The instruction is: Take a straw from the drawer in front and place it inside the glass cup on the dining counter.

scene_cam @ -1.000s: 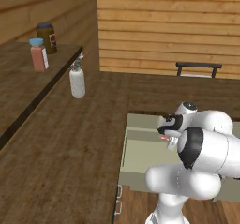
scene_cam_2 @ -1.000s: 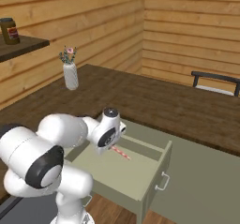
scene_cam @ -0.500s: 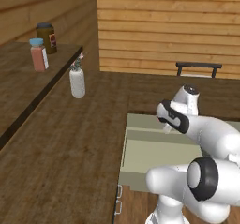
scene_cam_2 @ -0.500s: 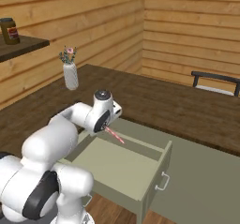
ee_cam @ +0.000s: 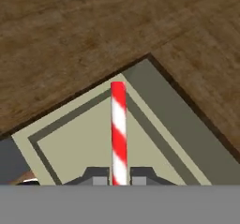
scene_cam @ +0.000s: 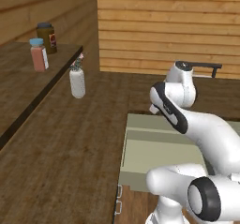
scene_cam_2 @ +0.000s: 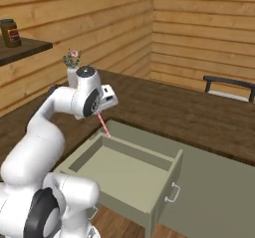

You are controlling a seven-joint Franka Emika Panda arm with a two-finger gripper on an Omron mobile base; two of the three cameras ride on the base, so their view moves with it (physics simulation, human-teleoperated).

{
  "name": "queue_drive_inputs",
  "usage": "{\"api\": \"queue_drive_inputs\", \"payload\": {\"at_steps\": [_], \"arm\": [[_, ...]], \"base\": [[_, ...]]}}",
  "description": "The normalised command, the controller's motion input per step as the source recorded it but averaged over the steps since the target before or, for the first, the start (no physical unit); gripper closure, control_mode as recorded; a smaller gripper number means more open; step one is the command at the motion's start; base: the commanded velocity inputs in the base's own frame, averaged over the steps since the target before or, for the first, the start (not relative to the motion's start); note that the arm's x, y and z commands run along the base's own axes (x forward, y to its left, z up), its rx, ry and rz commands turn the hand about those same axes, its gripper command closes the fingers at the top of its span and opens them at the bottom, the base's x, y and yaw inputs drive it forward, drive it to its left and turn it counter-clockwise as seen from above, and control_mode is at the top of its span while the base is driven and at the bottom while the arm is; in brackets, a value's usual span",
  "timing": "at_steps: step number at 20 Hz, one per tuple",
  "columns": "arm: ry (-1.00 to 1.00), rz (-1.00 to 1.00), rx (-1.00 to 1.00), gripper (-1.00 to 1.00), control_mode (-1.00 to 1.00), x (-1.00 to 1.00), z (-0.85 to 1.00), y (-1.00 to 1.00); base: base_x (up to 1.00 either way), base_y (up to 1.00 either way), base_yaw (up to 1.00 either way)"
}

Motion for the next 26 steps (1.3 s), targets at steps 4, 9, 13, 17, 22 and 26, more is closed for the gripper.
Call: {"api": "queue_drive_inputs", "payload": {"at_steps": [4, 9, 13, 17, 22, 26], "arm": [[-0.01, -0.48, 0.19, 1.00, -1.00, -0.49, 1.00, 0.35], [-0.07, -0.48, 0.23, 1.00, -1.00, -0.66, 0.89, 0.13], [-0.22, -0.21, 0.13, 1.00, -1.00, -0.73, 0.18, 0.00], [-0.39, -0.03, 0.05, 1.00, -1.00, -0.66, 0.00, 0.00], [-0.24, 0.00, 0.05, 1.00, -1.00, -0.44, 0.00, 0.00], [-0.05, 0.00, 0.02, 1.00, 1.00, -0.20, 0.00, 0.00]], "base": [[0.00, 0.00, 0.00], [0.00, 0.00, 0.00], [0.00, 0.00, 0.00], [0.00, 0.00, 0.00], [0.00, 0.00, 0.00], [-0.37, 0.00, 0.00]]}}
